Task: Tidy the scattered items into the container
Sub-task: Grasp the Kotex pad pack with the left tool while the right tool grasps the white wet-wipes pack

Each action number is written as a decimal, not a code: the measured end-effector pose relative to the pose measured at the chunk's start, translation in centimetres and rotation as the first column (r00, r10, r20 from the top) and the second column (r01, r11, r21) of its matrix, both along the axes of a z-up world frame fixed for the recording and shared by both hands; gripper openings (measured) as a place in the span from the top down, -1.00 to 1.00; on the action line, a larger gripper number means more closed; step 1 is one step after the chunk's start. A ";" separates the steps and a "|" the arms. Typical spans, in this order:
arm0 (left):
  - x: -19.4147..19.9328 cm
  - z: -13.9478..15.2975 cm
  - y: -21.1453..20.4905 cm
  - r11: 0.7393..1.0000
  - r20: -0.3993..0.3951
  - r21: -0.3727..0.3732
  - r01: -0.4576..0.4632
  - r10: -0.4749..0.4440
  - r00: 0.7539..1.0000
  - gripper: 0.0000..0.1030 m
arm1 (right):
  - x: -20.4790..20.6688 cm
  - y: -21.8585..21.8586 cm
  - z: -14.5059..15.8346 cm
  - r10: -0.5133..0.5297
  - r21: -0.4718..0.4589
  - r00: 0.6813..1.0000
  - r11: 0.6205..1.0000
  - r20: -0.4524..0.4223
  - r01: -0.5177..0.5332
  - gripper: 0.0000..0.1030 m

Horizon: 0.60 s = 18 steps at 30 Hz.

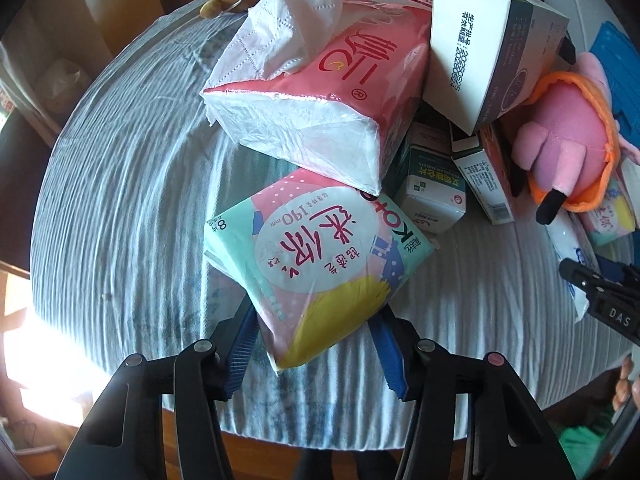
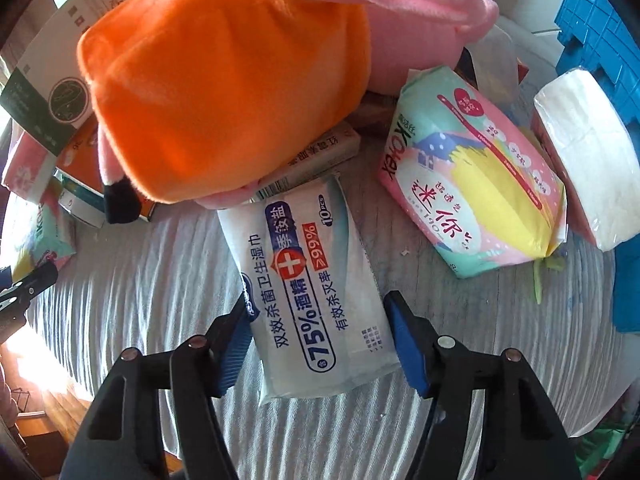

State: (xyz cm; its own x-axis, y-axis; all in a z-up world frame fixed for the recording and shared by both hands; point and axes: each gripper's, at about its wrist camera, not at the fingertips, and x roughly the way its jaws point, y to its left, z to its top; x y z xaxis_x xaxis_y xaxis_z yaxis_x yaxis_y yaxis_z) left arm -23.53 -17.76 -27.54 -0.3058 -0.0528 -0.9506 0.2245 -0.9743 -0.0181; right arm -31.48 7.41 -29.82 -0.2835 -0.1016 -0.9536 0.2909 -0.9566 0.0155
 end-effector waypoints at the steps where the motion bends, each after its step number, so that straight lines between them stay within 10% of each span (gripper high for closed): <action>1: 0.0 0.1 0.0 1.000 0.009 0.010 0.000 0.000 1.000 -0.03 | 0.2 0.0 0.0 0.003 -0.007 1.000 1.000 0.005 -0.003 -0.22; 7: -0.9 2.5 0.5 0.997 -0.039 0.081 -0.011 0.015 0.999 -0.62 | 0.5 0.3 -0.2 -0.004 -0.022 1.000 1.000 0.013 0.004 -0.48; 18: -3.1 -0.3 0.9 0.996 0.005 -0.021 -0.092 0.092 0.996 -0.88 | -0.6 0.0 -0.6 0.014 -0.007 1.000 1.000 0.001 -0.014 -0.74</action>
State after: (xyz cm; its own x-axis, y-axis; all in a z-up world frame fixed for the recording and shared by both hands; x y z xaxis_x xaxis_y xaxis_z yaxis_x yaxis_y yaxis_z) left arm -26.62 -16.91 -27.88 -0.2926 -0.1004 -0.9510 0.3132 -0.9497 0.0039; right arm -32.05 7.37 -30.41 -0.2809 -0.1123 -0.9531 0.3040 -0.9524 0.0227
